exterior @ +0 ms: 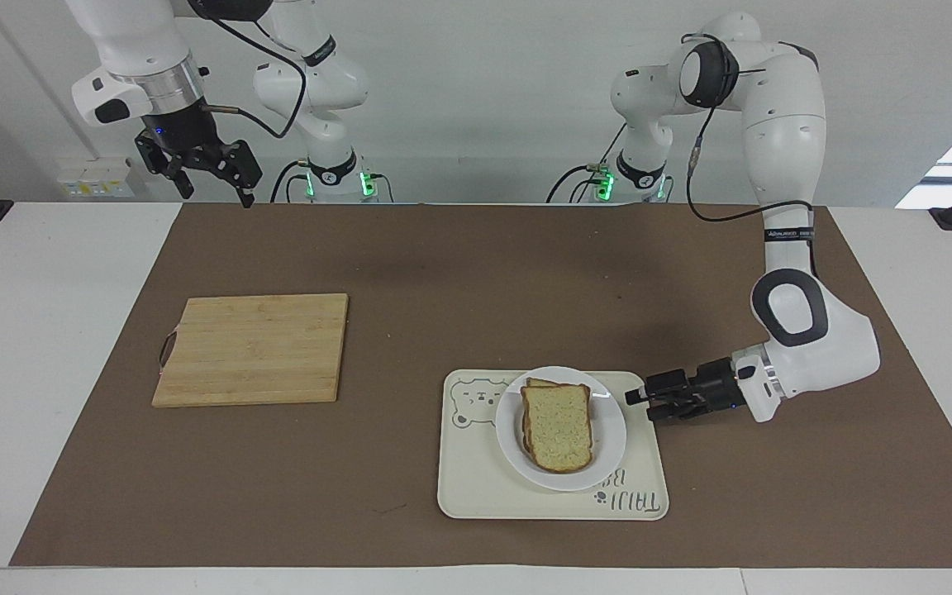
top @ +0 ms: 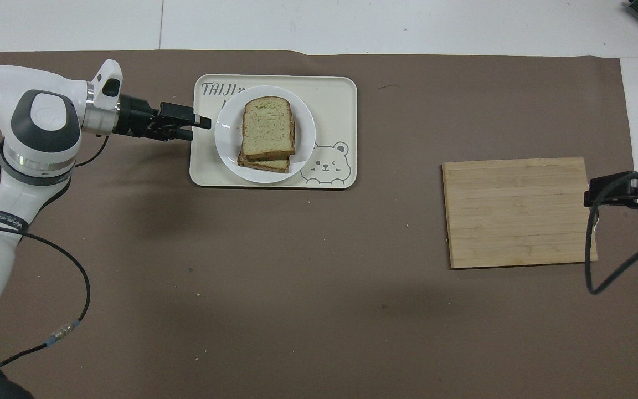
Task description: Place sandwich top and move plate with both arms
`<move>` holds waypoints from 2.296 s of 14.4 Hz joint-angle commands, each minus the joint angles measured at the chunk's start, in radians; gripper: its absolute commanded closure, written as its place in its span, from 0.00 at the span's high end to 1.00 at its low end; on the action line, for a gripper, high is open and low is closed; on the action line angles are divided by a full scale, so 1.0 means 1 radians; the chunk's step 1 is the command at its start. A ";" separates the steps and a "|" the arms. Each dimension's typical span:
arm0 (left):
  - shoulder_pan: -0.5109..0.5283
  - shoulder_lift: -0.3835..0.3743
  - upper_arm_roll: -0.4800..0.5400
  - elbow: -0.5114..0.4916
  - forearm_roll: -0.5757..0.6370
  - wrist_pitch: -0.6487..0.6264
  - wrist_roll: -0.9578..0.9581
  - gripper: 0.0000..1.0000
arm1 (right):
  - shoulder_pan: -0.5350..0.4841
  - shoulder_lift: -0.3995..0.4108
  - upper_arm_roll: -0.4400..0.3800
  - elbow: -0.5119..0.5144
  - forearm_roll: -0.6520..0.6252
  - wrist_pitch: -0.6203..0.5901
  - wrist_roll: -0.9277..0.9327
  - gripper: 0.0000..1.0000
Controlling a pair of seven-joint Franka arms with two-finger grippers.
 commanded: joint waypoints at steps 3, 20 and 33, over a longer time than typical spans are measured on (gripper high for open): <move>-0.003 -0.139 0.015 -0.025 0.195 -0.035 -0.157 1.00 | -0.015 0.010 0.007 0.021 0.002 -0.017 -0.022 1.00; -0.018 -0.452 0.012 -0.024 0.901 -0.238 -0.384 1.00 | -0.015 0.012 0.007 0.021 0.002 -0.017 -0.022 1.00; -0.014 -0.654 0.009 -0.134 0.894 -0.395 -0.372 1.00 | -0.015 0.012 0.007 0.021 0.002 -0.017 -0.022 1.00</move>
